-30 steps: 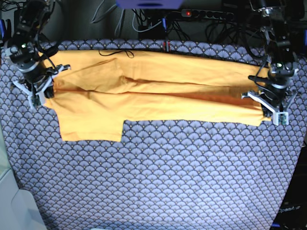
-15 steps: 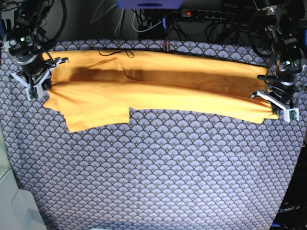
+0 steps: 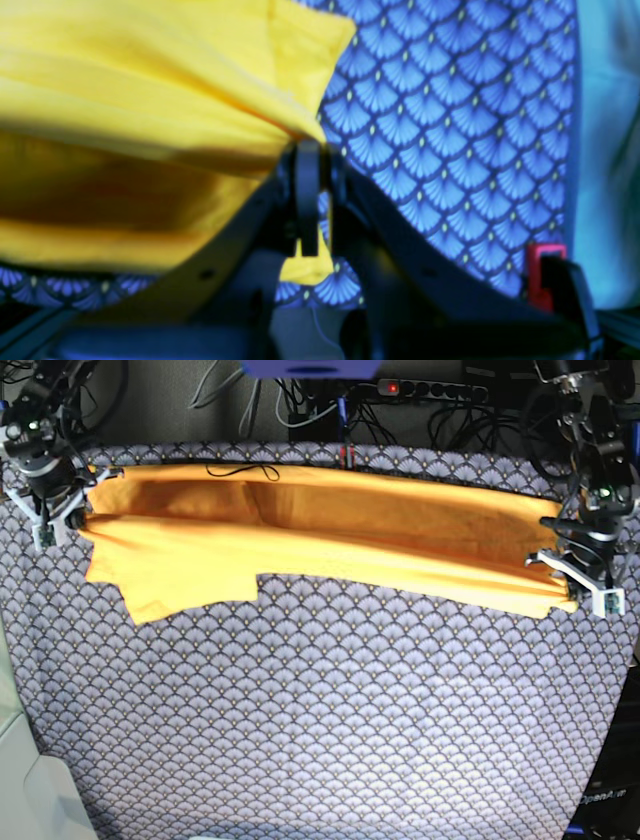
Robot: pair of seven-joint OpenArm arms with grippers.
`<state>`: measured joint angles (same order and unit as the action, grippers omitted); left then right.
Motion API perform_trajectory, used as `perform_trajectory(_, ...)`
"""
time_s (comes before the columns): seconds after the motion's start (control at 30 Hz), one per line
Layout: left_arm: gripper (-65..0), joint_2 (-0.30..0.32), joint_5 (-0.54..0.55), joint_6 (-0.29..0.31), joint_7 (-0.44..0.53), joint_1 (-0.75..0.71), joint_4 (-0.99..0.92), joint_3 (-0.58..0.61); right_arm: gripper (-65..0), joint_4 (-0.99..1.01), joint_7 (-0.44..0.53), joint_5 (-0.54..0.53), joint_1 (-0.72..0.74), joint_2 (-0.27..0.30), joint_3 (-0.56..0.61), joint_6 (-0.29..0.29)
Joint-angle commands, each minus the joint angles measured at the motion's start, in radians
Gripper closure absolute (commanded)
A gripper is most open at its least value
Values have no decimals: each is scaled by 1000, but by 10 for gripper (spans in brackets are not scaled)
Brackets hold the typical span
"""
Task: Fold the T-shirt properly
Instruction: 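Lift the hem edge with both grippers and fold it over toward the collar, then lower the folded hem onto the shirt and open both grippers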
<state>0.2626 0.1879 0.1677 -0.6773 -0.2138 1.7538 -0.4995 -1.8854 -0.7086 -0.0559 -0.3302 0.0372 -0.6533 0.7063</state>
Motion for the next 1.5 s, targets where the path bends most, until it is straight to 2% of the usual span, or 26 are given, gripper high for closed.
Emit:
perform_trajectory(0.0, 0, 17, -15, -18, 28, -5, 5, -14, 0, -19, 16, 6, 0, 5, -6, -8)
perform_trajectory(0.4, 0, 17, -9, -18, 31, -5, -99, -8, 0, -13, 16, 14, 6, -10, -3, -8)
perform_trajectory(0.63, 0, 24, -18, -18, 29, -11, -99, 61, 0, -12, 7, 14, -2, -9, 25, -8)
perform_trajectory(1.4, 0, 27, -18, -18, 28, -63, -99, 61, 0, -12, 4, 15, -33, -3, 20, -8)
perform_trajectory(1.47, -52, 34, -15, -18, 28, -63, -99, 61, 0, -12, 4, 15, -33, -3, 20, -8)
